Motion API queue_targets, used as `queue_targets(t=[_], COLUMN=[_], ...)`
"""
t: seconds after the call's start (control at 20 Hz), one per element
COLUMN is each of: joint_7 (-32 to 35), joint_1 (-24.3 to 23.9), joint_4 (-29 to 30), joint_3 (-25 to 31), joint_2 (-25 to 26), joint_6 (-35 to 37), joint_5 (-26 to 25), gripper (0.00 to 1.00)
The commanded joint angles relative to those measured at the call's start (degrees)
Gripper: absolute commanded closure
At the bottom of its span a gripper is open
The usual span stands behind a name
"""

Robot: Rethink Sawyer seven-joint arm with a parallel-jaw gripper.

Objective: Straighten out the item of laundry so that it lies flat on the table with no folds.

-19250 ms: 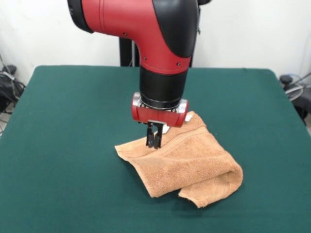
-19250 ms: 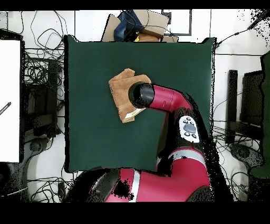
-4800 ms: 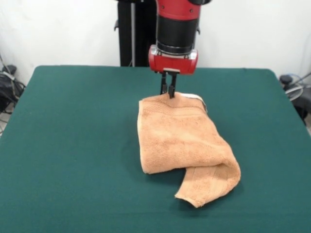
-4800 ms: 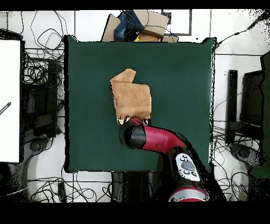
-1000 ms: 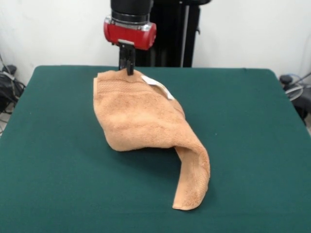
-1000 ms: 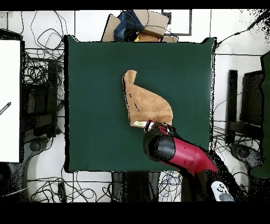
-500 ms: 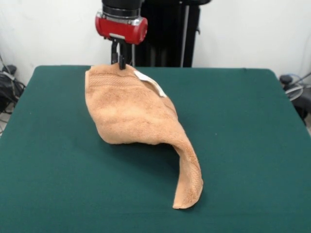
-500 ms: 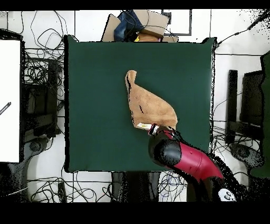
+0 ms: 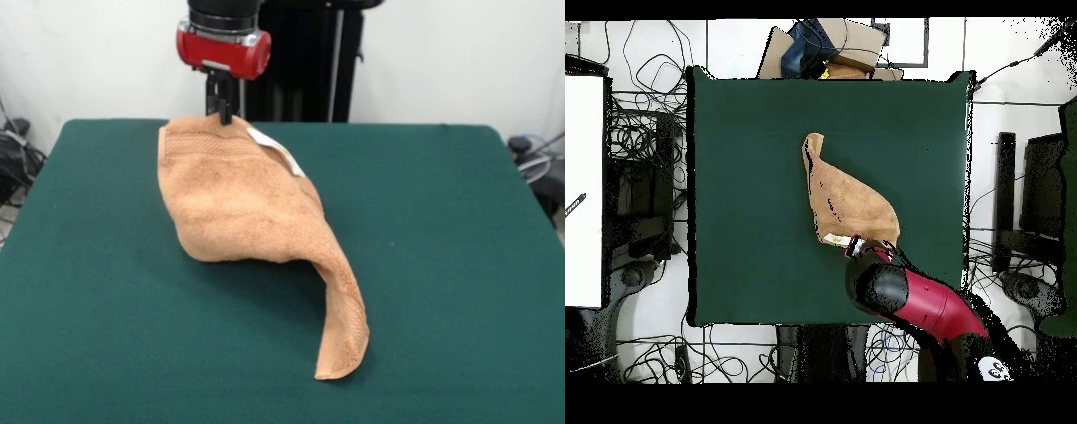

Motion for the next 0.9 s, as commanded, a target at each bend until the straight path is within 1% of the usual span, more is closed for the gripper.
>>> queue_targets(t=[0.05,0.45,0.9], joint_7=[4.46,2.16,1.75], joint_1=[1.01,-1.86,-1.86], joint_4=[2.07,1.92,2.15], joint_3=[4.19,5.71,5.64], joint_2=[-1.09,-1.50,-3.87], joint_6=[5.83,6.41,10.39], joint_5=[-1.28,-2.04,-1.28], gripper=[1.00,1.00,1.00])
